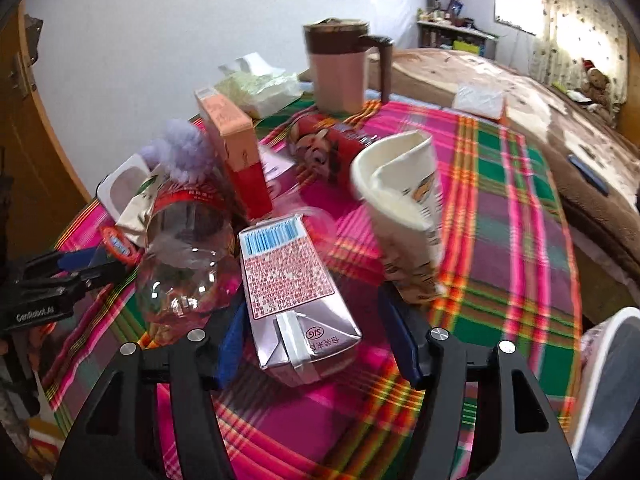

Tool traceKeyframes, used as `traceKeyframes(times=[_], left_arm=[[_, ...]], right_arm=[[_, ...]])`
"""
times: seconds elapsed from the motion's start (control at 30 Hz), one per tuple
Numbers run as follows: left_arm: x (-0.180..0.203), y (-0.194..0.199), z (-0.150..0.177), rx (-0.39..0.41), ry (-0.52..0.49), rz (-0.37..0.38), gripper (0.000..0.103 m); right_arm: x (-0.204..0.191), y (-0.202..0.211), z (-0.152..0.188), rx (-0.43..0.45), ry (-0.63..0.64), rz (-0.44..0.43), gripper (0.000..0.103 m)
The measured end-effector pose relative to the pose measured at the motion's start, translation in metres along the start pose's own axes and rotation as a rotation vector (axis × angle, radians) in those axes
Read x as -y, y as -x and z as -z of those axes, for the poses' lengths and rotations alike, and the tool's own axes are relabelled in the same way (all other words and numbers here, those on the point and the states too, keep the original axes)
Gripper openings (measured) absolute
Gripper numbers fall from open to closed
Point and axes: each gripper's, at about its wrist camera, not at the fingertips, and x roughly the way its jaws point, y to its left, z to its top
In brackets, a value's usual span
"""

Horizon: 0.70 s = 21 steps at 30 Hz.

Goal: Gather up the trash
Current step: 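Reach the right gripper to the pink milk carton and close on it, then carry the pink milk carton over the white bin and open the right gripper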

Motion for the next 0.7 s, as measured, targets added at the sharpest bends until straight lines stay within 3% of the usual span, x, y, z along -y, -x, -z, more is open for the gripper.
traceKeyframes(times=[0.17, 0.23, 0.4, 0.7], left_arm=[[0.0, -0.002, -0.003, 0.003, 0.008, 0.008, 0.056], [-0.001, -0.002, -0.004, 0.009, 0.014, 0.018, 0.046], [0.004, 0.0, -0.001, 0.011, 0.005, 0.028, 0.032], [0.019, 0.021, 0.002, 0.065, -0.001, 0.044, 0.031]], right_arm=[[-0.002, 0.002, 0.002, 0.013, -0.005, -0.004, 0.04], [0.0, 0.004, 0.002, 0.02, -0.011, -0.002, 0.04], [0.002, 0.013, 0.006, 0.052, -0.035, -0.005, 0.04], [0.004, 0.035, 0.015, 0.117, -0.105, -0.006, 0.039]])
